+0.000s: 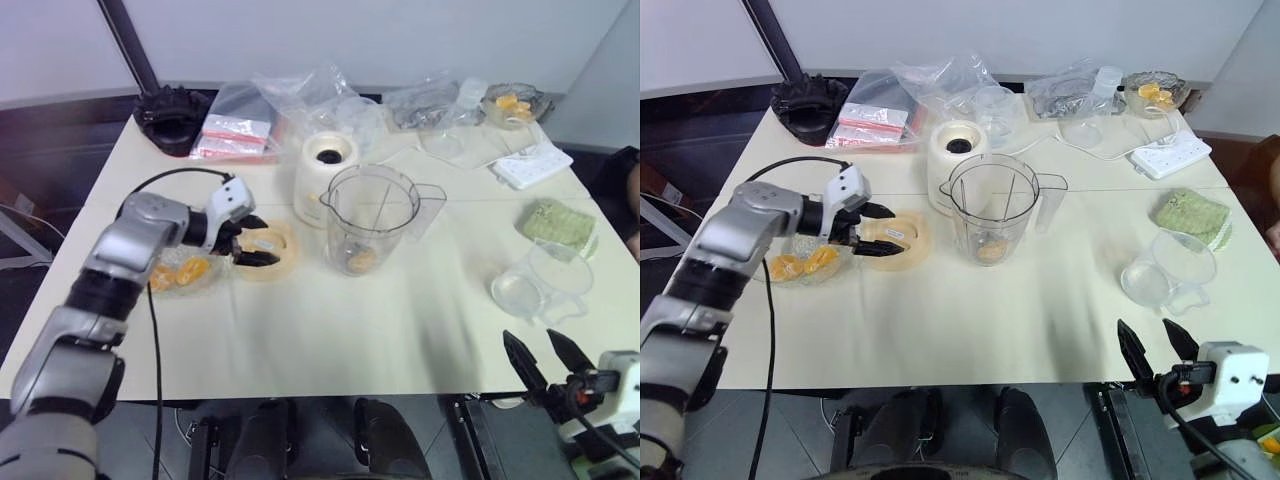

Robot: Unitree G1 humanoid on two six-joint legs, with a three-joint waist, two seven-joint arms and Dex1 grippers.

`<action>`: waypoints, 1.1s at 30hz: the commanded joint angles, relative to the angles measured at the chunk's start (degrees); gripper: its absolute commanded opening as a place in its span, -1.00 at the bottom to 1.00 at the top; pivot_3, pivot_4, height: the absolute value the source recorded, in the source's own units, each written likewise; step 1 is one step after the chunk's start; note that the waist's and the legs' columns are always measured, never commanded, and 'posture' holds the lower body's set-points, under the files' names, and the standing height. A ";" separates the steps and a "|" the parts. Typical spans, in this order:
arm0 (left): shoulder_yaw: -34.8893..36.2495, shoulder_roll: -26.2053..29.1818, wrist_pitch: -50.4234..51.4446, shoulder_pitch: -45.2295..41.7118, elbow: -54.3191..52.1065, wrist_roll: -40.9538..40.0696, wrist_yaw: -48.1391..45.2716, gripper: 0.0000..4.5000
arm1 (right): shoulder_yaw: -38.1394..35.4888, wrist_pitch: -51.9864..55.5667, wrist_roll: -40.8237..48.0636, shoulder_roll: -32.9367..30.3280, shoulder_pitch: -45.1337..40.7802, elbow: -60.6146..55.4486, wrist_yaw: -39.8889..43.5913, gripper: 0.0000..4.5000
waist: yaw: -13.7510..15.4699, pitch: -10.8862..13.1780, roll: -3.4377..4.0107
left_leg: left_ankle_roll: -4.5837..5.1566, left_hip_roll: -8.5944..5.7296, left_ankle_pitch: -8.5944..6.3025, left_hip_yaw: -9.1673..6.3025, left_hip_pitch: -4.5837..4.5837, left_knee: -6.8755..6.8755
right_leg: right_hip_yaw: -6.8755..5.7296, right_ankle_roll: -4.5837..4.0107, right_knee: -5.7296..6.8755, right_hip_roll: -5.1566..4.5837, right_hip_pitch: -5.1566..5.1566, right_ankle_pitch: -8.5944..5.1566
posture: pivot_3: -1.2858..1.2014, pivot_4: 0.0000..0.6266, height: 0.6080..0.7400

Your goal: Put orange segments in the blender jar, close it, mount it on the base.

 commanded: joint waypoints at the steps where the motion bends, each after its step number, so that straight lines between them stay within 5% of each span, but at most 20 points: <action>1: -2.91 -1.99 -9.13 -6.69 9.46 6.71 -2.32 1.00 | -2.34 4.59 7.75 -5.64 -3.08 -2.60 1.38 0.58 | -0.10 0.02 -0.13 | 0.00 0.00 0.00 0.00 0.03 0.10 | 0.00 -0.04 0.00 0.00 0.09 0.03 | 0.03 -0.52 1.00; 15: -10.38 -7.21 -42.71 -22.56 45.59 26.88 -3.60 1.00 | -0.20 16.46 19.79 -21.00 -18.25 -3.77 -0.29 0.58 | 0.15 0.09 -0.42 | 0.03 0.12 -0.01 0.27 -0.48 0.80 | -0.03 0.21 -0.01 0.02 -0.06 0.49 | 0.03 -0.52 1.00; 23: -10.46 -13.14 -41.90 -25.18 53.48 33.41 4.40 1.00 | 5.74 18.03 20.40 -19.03 -23.33 -7.60 -6.62 0.58 | -0.01 0.05 -0.60 | 0.06 0.07 -0.02 0.32 -0.52 0.96 | 0.04 0.49 -0.06 -0.03 -0.01 0.66 | 0.03 -0.52 1.00; 31: -12.79 -14.93 -40.18 -24.31 55.28 38.98 0.41 1.00 | 5.46 17.07 19.13 -17.86 -21.17 -8.74 -8.70 0.58 | -0.11 0.02 -0.63 | 0.06 0.11 -0.02 0.39 -0.47 0.96 | 0.07 0.58 -0.02 -0.02 -0.03 0.76 | 0.03 -0.52 1.00; 33: -13.38 -15.21 -39.80 -23.73 55.53 40.23 -0.42 0.76 | 5.19 16.70 18.91 -17.50 -21.31 -8.84 -9.52 0.61 | -0.16 0.00 -0.63 | 0.06 0.11 -0.02 0.41 -0.41 0.96 | 0.08 0.57 -0.01 -0.02 0.01 0.76 | 0.03 -0.52 1.00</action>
